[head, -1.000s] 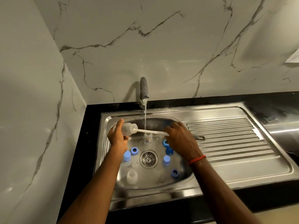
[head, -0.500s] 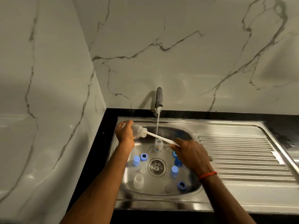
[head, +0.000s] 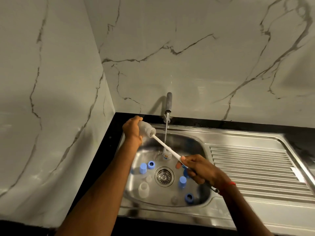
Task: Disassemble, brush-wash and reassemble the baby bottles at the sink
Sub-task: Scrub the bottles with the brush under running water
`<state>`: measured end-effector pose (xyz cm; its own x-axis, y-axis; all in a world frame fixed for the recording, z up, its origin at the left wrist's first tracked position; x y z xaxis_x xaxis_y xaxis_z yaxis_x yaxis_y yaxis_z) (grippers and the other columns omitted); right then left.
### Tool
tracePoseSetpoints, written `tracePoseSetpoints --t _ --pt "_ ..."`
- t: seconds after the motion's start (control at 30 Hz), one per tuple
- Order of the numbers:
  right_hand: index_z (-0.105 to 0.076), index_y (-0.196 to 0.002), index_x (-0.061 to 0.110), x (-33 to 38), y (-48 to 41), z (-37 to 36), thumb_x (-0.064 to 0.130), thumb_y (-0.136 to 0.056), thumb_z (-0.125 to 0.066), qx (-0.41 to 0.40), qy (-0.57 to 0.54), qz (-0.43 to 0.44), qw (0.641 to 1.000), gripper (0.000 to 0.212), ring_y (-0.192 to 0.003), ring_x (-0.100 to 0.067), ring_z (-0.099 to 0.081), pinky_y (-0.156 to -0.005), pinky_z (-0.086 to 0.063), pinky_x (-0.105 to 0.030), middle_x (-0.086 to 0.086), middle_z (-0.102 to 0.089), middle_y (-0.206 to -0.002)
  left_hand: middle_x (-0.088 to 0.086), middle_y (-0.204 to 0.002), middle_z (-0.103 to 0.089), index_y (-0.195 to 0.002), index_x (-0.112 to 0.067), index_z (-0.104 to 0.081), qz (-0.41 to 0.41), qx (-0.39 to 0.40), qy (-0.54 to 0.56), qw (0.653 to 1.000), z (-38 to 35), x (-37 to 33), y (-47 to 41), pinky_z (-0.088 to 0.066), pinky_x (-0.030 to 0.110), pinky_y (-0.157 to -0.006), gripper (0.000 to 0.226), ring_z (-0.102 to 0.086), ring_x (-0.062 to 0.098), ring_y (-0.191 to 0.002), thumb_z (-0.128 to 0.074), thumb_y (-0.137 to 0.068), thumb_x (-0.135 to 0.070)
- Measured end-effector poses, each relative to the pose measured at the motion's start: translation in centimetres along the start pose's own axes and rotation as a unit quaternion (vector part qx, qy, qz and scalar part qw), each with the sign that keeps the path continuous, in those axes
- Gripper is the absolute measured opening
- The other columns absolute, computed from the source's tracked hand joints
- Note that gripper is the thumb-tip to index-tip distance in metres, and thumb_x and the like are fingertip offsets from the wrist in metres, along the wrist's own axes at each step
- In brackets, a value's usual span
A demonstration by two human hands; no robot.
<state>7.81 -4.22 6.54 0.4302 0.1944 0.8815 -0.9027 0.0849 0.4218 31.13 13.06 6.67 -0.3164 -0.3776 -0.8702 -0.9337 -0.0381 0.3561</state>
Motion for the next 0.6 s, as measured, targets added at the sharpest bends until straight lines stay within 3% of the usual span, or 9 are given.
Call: tracePoseSetpoints --t 0.1,0.17,0.23,0.27,0.3,0.33,0.43,0.47,0.6 --pt "-0.072 -0.095 0.026 0.3 -0.2 2.9 0.050 -0.100 -0.046 -0.075 0.204 0.046 0.975 0.035 -0.054 -0.016 -0.053 -0.055 -0.051 -0.038 -0.004 -0.059 -0.066 0.005 -0.073 -0.058 -0.071 -0.012 -0.066 0.004 0.003 -0.019 1.000 -0.2 0.7 0.3 -0.044 0.025 -0.056 0.006 -0.053 0.023 -0.071 -0.071 -0.071 -0.013" --pt "-0.069 -0.099 0.030 1.7 0.3 5.0 0.058 -0.097 -0.044 -0.185 0.381 0.120 0.898 0.038 -0.062 -0.014 -0.063 -0.060 -0.057 -0.036 0.002 -0.066 -0.072 0.005 -0.073 -0.057 -0.074 -0.011 -0.065 0.020 -0.014 -0.016 1.000 0.1 1.5 0.2 -0.047 0.026 -0.054 0.009 -0.055 0.023 -0.068 -0.072 -0.071 -0.015" --pt "-0.068 -0.102 0.029 2.8 1.7 5.3 0.055 -0.095 -0.050 -0.311 0.508 0.212 0.775 0.032 -0.049 -0.013 -0.057 -0.044 -0.045 -0.026 0.003 -0.062 -0.063 0.006 -0.079 -0.060 -0.077 -0.013 -0.066 0.040 -0.029 -0.016 0.999 0.3 2.0 0.2 -0.048 0.031 -0.058 0.008 -0.058 0.024 -0.070 -0.072 -0.075 -0.017" --pt "-0.069 -0.104 0.026 3.1 2.3 4.7 0.051 -0.094 -0.052 -0.340 0.534 0.233 0.738 0.031 -0.045 -0.013 -0.052 -0.041 -0.038 -0.024 0.002 -0.059 -0.060 0.007 -0.081 -0.061 -0.079 -0.014 -0.067 0.044 -0.037 -0.020 0.998 0.3 2.0 0.1 -0.049 0.032 -0.059 0.008 -0.059 0.024 -0.072 -0.071 -0.076 -0.019" --pt "-0.068 -0.106 0.025 2.7 2.4 4.2 0.050 -0.094 -0.052 -0.350 0.535 0.243 0.729 0.033 -0.044 -0.013 -0.050 -0.040 -0.038 -0.024 0.002 -0.058 -0.060 0.007 -0.083 -0.062 -0.079 -0.014 -0.067 0.044 -0.045 -0.024 0.998 0.3 2.0 -0.1 -0.049 0.034 -0.059 0.008 -0.060 0.025 -0.074 -0.072 -0.075 -0.020" --pt "-0.067 -0.109 0.025 2.2 2.4 3.8 0.052 -0.095 -0.050 -0.343 0.513 0.248 0.747 0.036 -0.046 -0.013 -0.053 -0.040 -0.043 -0.028 0.002 -0.060 -0.062 0.008 -0.084 -0.063 -0.077 -0.014 -0.068 0.040 -0.054 -0.027 0.997 0.4 1.9 -0.2 -0.050 0.035 -0.059 0.008 -0.061 0.027 -0.075 -0.072 -0.075 -0.021" --pt "-0.067 -0.105 0.030 -0.6 1.0 4.3 0.061 -0.094 -0.040 -0.243 0.376 0.192 0.873 0.042 -0.061 -0.010 -0.063 -0.060 -0.057 -0.034 0.003 -0.067 -0.071 0.009 -0.082 -0.064 -0.073 -0.012 -0.066 0.032 -0.090 0.003 0.995 0.9 1.5 0.1 -0.052 0.038 -0.062 0.011 -0.063 0.029 -0.073 -0.074 -0.078 -0.019" --pt "-0.067 -0.101 0.032 -1.5 0.7 4.8 0.063 -0.093 -0.039 -0.217 0.342 0.174 0.898 0.043 -0.065 -0.009 -0.064 -0.065 -0.057 -0.034 0.005 -0.067 -0.073 0.009 -0.082 -0.064 -0.074 -0.012 -0.064 0.037 -0.111 0.029 0.993 1.4 1.5 0.1 -0.052 0.037 -0.063 0.014 -0.063 0.027 -0.071 -0.074 -0.080 -0.019" --pt "-0.064 -0.089 0.027 -2.2 1.3 6.4 0.060 -0.092 -0.041 -0.213 0.264 0.169 0.925 0.041 -0.064 -0.009 -0.061 -0.061 -0.051 -0.024 0.005 -0.063 -0.068 0.004 -0.078 -0.061 -0.078 -0.013 -0.057 0.067 -0.140 0.082 0.985 2.6 1.8 0.7 -0.051 0.033 -0.063 0.032 -0.061 0.020 -0.066 -0.071 -0.091 -0.039"
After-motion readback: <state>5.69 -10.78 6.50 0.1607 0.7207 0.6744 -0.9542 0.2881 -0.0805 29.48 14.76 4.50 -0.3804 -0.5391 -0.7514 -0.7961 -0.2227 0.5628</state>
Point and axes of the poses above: each hand's wrist, its own y-axis away from the middle knuckle, its own z-axis out of the back of the hand, x = y × z, the point moved 6 cm from there along -y, towards the middle knuckle
